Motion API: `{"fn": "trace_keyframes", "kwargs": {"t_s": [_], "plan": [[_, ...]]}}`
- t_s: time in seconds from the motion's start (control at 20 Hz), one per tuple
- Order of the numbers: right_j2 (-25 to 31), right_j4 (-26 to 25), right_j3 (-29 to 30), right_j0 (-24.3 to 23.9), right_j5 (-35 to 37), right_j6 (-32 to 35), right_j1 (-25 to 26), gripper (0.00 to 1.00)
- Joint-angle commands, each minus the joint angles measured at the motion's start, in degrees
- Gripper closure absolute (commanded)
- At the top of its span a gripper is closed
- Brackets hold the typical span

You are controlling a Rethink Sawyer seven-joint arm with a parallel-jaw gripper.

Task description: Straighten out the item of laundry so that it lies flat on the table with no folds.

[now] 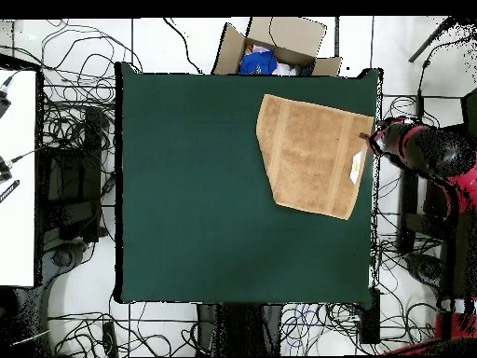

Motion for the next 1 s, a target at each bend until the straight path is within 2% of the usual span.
{"fn": "trace_keyframes", "kwargs": {"t_s": [0.05,0.65,1.0], "plan": [[-6.83,0.55,5.85,2.83,4.44,6.63,-4.97,0.00],[-8.24,6.38,11.73,3.39,2.94,12.66,-7.10,0.00],[-10.38,9.89,14.44,5.97,1.68,18.52,-9.60,0.00]]}}
